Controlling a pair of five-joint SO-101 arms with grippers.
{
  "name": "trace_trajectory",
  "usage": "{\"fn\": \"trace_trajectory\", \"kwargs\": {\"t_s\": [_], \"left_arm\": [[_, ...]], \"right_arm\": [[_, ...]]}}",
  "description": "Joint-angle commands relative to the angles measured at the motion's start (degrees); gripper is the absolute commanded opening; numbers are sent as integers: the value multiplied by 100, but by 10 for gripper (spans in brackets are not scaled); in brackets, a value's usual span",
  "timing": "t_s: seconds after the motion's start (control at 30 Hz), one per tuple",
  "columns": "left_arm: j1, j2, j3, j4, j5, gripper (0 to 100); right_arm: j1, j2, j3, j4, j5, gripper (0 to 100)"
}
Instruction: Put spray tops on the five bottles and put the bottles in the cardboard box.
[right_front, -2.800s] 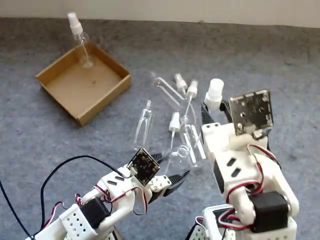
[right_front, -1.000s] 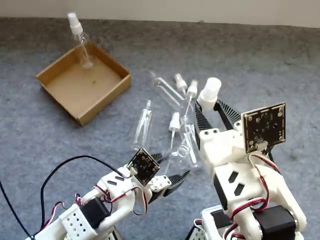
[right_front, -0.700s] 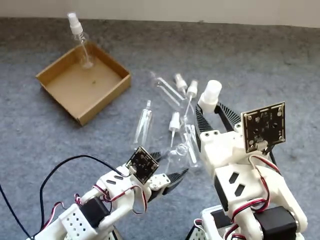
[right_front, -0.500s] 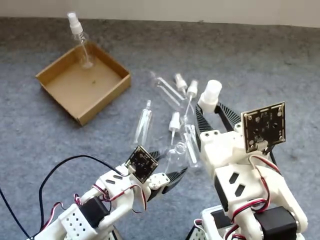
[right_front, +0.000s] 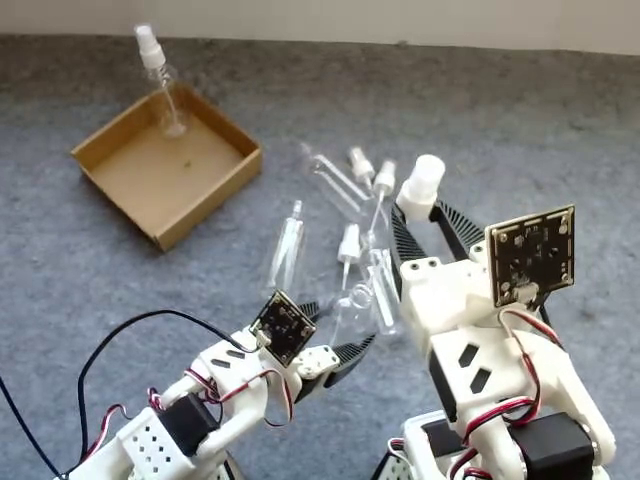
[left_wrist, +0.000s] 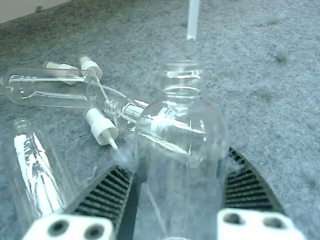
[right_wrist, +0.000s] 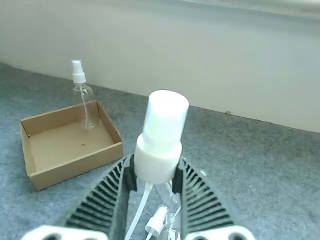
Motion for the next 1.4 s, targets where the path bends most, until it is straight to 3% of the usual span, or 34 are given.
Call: {"fn": "trace_trajectory", "kwargs": {"t_s": [0.0,0.53,1.2,1.37], "left_arm": [[-22,-84,66,-167,-53,50],[-66,-84,31,-167,-53,50],[-75,-84,154,-1521,-53,50],[-259,-84,154,-1556,-53,50]], "right_arm": [[-48,13,-251,-198,-9,6],[-48,4,470,-382,-9,6],[-92,4,1174,-189,-53,6],[-426,4,1121,382,-26,6]]}}
